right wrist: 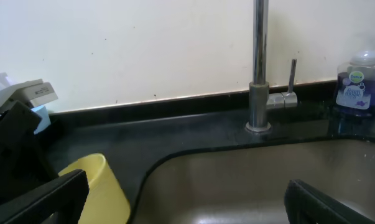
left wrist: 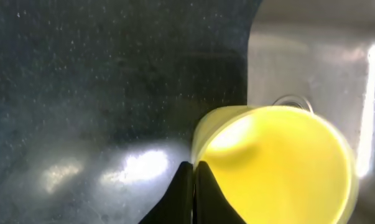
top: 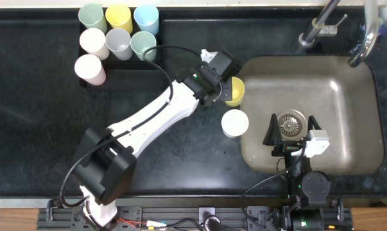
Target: Store Cups
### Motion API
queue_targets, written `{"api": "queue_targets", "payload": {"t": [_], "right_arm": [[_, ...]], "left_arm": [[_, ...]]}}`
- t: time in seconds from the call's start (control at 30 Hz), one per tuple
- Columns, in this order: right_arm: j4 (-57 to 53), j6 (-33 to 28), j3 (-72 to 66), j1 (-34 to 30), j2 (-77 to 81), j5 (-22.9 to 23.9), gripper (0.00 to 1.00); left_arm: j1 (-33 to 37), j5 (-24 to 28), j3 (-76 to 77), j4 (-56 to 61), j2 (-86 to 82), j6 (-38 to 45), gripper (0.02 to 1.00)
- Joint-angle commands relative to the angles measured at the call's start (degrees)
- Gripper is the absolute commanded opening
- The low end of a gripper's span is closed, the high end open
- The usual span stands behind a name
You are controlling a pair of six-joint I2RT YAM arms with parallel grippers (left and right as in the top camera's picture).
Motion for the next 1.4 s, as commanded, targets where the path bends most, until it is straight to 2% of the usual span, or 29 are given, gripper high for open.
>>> {"api": "queue_targets", "payload": {"t": [0.03, 0.2, 0.33, 0.5, 0.67, 1.0, 1.4], "right_arm": [[0.3, -0.2, -0.8, 0.3, -0.4, 0.0, 0.998], [0.3, -0.2, -0.8, 0.3, -0.4, 0.0, 0.998], [0.3, -0.2, -0.8, 0.3, -0.4, 0.0, 0.996], [0.3, -0.2, -0.8, 0.3, -0.4, 0.0, 0.998], [0.3, -0.2, -0.8, 0.3, -0.4, 0.0, 0.998], [0.3, -0.2, -0.8, 0.3, -0.4, 0.0, 0.996], [0.3, -0.2, -0.8, 0.3, -0.4, 0.0, 0.998]], "left_arm": [[1.0, -0.9, 1.2, -0.4, -0.5, -0.3, 0.036], [5.5, -2.0, 1.2, -2.3, -7.7, -0.5, 0.036], [15.3, -0.6, 1.2, -11.6, -15.9, -4.2, 0.038], [30.2, 7.8, 1.2, -22.9, -18.9, -5.2, 0.036], [37.9, 6.4, 0.1, -27.7, -18.0, -4.9, 0.036], [43.0, 3.1, -0.2, -25.6, -13.3, -4.9, 0.036], [43.3, -1.9, -0.2, -23.6, -9.6, -5.4, 0.038]]}}
